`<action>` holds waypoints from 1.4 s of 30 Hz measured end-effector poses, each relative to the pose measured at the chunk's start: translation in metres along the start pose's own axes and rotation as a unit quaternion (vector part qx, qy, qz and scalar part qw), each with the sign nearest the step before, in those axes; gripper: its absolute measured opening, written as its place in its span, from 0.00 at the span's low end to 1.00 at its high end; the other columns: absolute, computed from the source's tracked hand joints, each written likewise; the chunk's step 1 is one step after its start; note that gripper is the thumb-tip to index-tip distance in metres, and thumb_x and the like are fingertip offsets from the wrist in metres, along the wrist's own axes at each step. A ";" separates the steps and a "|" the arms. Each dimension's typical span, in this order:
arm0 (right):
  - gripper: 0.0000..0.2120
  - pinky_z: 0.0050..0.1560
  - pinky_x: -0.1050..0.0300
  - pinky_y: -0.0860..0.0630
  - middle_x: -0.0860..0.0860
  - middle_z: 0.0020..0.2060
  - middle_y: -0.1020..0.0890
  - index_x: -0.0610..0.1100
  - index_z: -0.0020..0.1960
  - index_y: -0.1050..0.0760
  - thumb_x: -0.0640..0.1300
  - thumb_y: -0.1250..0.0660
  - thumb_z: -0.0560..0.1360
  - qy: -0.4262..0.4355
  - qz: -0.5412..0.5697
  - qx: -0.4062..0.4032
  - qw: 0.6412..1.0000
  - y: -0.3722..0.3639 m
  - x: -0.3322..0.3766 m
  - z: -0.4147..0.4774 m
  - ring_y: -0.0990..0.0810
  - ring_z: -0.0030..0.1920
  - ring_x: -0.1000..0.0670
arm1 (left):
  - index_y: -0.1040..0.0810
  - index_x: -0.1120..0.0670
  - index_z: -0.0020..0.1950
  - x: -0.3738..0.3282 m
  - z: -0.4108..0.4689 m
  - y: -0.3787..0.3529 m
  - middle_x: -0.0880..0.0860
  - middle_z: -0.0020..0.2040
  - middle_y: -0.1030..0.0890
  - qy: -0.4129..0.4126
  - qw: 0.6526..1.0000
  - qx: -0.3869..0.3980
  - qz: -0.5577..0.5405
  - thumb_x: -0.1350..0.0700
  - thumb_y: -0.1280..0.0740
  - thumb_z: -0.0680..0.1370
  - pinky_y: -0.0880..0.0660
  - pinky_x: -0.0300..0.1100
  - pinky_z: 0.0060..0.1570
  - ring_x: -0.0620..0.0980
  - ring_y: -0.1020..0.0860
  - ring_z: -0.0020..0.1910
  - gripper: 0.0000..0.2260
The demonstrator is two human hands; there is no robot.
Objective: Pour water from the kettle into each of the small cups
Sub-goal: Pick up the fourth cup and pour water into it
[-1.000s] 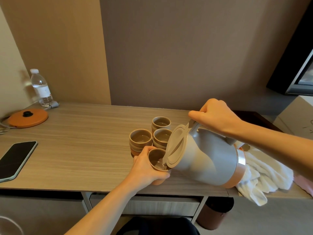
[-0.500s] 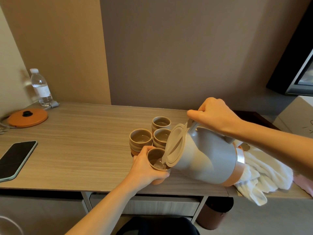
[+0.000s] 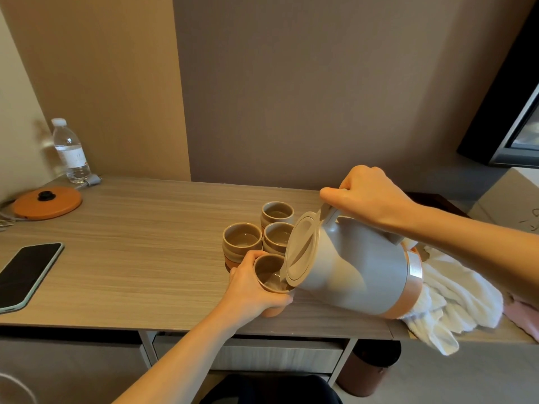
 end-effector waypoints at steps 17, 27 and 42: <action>0.24 0.27 0.56 0.42 0.52 0.18 0.41 0.45 0.22 0.42 0.51 0.35 0.70 0.008 -0.008 0.005 1.000 0.000 0.010 0.003 0.44 0.24 0.50 | 0.30 0.38 0.56 0.000 -0.004 0.002 0.42 0.56 0.22 0.006 1.000 0.002 -0.028 0.43 0.18 0.53 0.25 0.52 0.61 0.47 0.27 0.61 0.36; 0.24 0.27 0.56 0.42 0.52 0.18 0.41 0.45 0.22 0.42 0.51 0.35 0.71 0.017 -0.006 0.006 1.000 0.002 0.014 0.003 0.44 0.23 0.50 | 0.30 0.39 0.56 -0.004 -0.004 0.004 0.42 0.56 0.22 0.007 1.000 -0.001 -0.030 0.43 0.19 0.52 0.25 0.52 0.61 0.47 0.27 0.61 0.36; 0.24 0.25 0.59 0.43 0.53 0.11 0.38 0.44 0.22 0.41 0.49 0.36 0.72 0.017 -0.004 0.010 1.000 0.001 0.019 -0.001 0.44 0.21 0.53 | 0.30 0.37 0.55 -0.004 -0.007 0.009 0.40 0.56 0.22 0.011 1.000 -0.006 -0.018 0.43 0.18 0.52 0.25 0.52 0.61 0.47 0.26 0.61 0.35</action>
Point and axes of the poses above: each hand's wrist, its own z-axis towards the middle knuckle, its own y-axis out of the back of the hand, x = y × z, the point moved 9 cm from there along z, towards the middle knuckle
